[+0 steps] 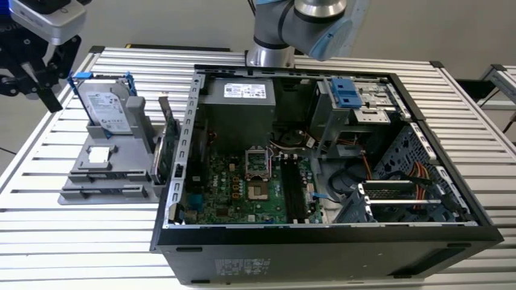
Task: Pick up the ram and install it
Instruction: 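Pick up the ram and move it above insertion slot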
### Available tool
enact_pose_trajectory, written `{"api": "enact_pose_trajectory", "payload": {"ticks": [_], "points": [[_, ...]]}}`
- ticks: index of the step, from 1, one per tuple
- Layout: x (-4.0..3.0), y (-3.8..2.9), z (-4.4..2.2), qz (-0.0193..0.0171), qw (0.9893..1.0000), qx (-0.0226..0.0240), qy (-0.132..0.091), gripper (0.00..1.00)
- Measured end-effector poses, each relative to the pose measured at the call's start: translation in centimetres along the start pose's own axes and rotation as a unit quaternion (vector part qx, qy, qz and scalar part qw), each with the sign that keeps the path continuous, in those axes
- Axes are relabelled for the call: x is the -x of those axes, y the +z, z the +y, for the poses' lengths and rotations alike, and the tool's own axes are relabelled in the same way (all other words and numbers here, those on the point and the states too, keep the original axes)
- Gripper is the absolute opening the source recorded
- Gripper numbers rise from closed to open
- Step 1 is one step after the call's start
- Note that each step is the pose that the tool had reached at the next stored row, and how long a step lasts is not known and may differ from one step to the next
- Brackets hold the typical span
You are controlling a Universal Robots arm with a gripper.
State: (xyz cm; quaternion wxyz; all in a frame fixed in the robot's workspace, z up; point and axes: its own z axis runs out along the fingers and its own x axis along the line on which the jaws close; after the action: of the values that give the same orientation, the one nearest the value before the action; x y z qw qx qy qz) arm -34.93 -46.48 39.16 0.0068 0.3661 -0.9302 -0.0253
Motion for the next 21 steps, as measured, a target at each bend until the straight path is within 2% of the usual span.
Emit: {"api": "enact_pose_trajectory", "payload": {"ticks": [5, 11, 14, 21], "points": [[0.01, 0.00, 0.01, 0.0008, 0.9999, 0.0001, -0.015, 0.00], [0.00, 0.00, 0.02, 0.0007, 0.9999, 0.0001, -0.015, 0.00], [-0.01, -0.01, 0.03, 0.0012, 0.9997, 0.0001, -0.023, 0.00], [-0.01, 0.00, 0.02, 0.0033, 0.9980, 0.0003, -0.063, 0.00]]}}
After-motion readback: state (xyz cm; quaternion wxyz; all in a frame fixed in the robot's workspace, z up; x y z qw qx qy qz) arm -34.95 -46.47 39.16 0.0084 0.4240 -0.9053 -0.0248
